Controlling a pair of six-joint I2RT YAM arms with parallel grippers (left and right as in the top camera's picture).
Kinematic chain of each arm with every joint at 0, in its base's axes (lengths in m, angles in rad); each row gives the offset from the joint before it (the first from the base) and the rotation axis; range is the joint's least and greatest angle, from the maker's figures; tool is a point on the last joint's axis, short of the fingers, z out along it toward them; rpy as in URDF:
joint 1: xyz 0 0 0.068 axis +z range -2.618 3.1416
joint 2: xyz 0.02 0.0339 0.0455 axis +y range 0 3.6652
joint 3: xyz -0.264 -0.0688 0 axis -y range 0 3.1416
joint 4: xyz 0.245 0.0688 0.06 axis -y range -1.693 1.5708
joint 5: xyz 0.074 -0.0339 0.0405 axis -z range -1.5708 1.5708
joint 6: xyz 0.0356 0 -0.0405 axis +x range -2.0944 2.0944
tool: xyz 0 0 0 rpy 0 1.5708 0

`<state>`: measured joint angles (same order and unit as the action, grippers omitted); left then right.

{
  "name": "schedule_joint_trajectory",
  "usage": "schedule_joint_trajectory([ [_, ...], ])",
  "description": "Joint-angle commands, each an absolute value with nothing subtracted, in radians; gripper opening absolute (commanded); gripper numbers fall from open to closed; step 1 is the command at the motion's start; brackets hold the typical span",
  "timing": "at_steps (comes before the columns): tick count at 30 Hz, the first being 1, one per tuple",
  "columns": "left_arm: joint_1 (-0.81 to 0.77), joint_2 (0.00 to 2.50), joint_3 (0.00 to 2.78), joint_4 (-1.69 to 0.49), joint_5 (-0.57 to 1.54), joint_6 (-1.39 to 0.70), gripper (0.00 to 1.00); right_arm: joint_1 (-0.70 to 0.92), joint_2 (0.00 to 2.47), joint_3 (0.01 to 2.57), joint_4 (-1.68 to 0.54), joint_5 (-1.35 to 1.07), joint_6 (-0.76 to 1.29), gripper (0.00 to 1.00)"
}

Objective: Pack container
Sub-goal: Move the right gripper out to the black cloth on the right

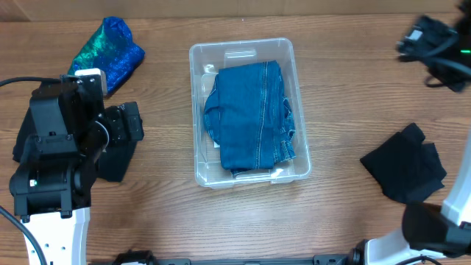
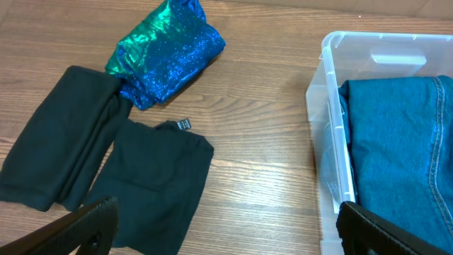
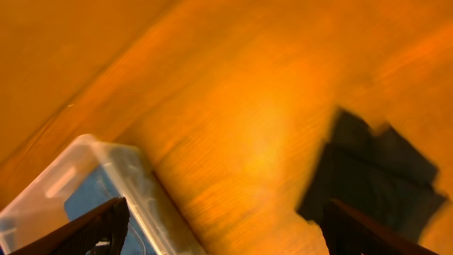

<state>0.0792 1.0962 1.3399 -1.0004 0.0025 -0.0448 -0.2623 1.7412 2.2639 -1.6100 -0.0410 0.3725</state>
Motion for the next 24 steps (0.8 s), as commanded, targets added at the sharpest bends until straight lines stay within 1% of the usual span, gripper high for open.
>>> schedule_joint_trajectory([
  [1, 0.078, 1.099, 1.364, -0.994, -0.01, -0.021, 1.0, -0.453, 1.687, 2.251, -1.661, -0.167, 0.307, 0.91],
  [5, 0.078, 1.099, 1.364, -0.992, -0.01, -0.022, 1.0, -0.649, 1.597, 2.163, -1.689, -0.293, 0.231, 0.91],
  [8, 0.078, 1.099, 1.364, -0.991, -0.01, -0.022, 1.0, -0.743, 1.54, 2.034, -1.681, -0.34, 0.183, 0.92],
  [12, 0.078, 1.1, 1.364, -0.99, -0.01, -0.022, 1.0, -0.805, 1.497, 1.791, -1.604, -0.351, 0.179, 0.97],
  [14, 0.078, 1.1, 1.364, -0.99, -0.01, -0.022, 1.0, -0.821, 1.491, 1.676, -1.561, -0.368, 0.166, 0.98],
  [19, 0.078, 1.099, 1.364, -0.99, -0.01, -0.022, 1.0, -0.867, 1.493, 1.351, -1.348, -0.399, 0.153, 1.0],
  [24, 0.078, 1.1, 1.364, -0.99, -0.01, -0.022, 1.0, -0.888, 1.493, 1.14, -1.105, -0.381, 0.122, 1.0],
])
